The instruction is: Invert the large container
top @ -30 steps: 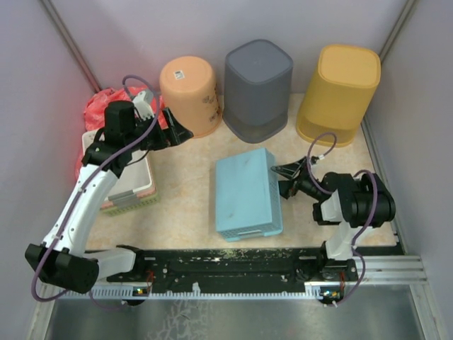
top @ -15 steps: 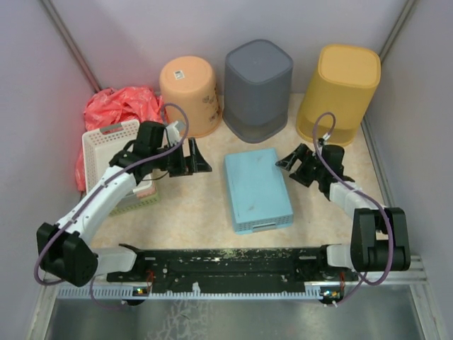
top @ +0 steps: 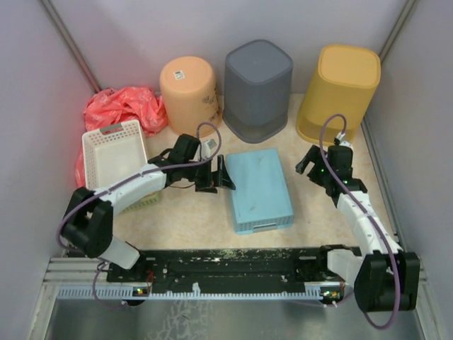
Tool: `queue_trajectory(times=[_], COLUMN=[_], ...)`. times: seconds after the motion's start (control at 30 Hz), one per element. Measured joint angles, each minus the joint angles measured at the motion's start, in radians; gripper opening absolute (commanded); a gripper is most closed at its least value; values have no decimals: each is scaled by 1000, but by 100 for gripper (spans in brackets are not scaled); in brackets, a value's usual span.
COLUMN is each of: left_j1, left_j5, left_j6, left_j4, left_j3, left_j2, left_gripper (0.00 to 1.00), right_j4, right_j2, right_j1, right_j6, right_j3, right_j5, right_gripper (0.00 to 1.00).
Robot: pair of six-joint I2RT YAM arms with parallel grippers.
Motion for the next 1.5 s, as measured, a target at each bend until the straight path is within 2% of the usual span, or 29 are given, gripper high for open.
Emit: queue_trajectory(times=[0.1, 0.2, 0.4, 0.47, 0.57, 0.7, 0.83, 0.97, 1.03, 1.13, 1.2, 1.33, 1.5], left_j1=[-42, -97, -224, -264, -304, -285, -150, -23, -18, -23, -9, 60, 86], left_j5=[14, 31, 97, 121, 153, 174, 164, 26, -68, -179, -247, -356, -421], left_j6=[-21, -30, -56, -63, -61, -47, -16, 72, 119, 164, 175, 178, 179], left_j4=[72, 120, 212, 235, 264, 272, 220, 83, 20, -60, -109, -182, -257], left_j3=[20, 112, 471, 585, 662, 582, 400, 336, 335, 338, 338, 314, 283], left_j2=[103, 245, 557, 629, 658, 573, 370, 136, 19, -115, -163, -184, -184], left_gripper=[100, 100, 100, 100, 100, 100, 100, 100, 100, 100, 100, 100, 100], right_j4=[-68, -110, -193, -219, -254, -265, -222, -116, -64, -9, 23, 88, 64], right_j2=[-98, -163, -272, -301, -329, -343, -332, -274, -233, -116, -2, 217, 399], right_j1=[0, 0, 0, 0, 0, 0, 0, 25, 118, 327, 397, 407, 381], right_j6=[-1, 0, 2, 1, -7, -29, -79, -112, -118, -141, -140, -113, -55], right_j3=[46, 82, 129, 130, 134, 129, 84, 54, 51, 84, 126, 182, 234], right_j5=[133, 197, 273, 296, 323, 338, 216, -14, -57, -52, -60, -11, 162], right_gripper=[91, 91, 92, 97, 98, 98, 98, 98, 98, 98, 98, 99, 98])
